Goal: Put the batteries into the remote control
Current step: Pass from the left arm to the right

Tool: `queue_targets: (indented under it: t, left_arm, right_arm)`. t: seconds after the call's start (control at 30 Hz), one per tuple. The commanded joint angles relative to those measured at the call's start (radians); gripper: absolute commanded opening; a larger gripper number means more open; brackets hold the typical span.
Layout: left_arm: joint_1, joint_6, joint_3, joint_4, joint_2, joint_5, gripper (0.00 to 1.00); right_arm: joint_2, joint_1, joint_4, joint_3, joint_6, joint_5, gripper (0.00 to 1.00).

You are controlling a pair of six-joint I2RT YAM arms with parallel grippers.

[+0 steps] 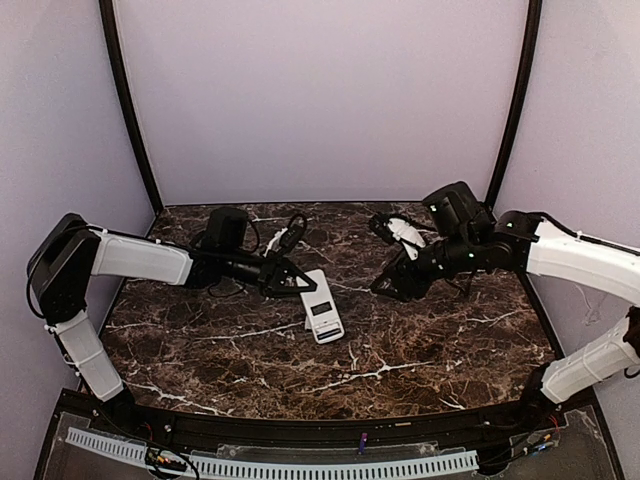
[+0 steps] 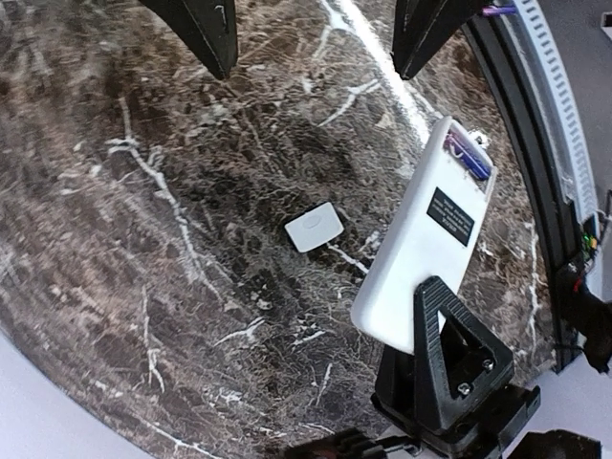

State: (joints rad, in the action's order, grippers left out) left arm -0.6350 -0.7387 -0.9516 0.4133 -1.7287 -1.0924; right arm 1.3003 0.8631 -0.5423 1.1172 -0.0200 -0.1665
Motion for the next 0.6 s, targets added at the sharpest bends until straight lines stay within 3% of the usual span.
queue_targets:
  t: [0.0, 0.3, 0.57]
  left_arm:
    - [-0.017, 0.195, -0.069, -0.196, 0.015, 0.047, 0.00]
    - [-0.093, 0.316, -0.115, -0.294, 0.005, 0.056, 0.00]
    - [-0.120, 0.296, -0.142, -0.269, -0.009, 0.050, 0.00]
  right_arm:
    - [-0.021, -0.093, 0.158, -0.114, 0.179, -0.316, 0.55]
    - [0.052, -0.124, 0.330, -0.188, 0.282, -0.586, 0.54]
    - [0.137, -0.124, 0.457, -0.195, 0.372, -0.757, 0.51]
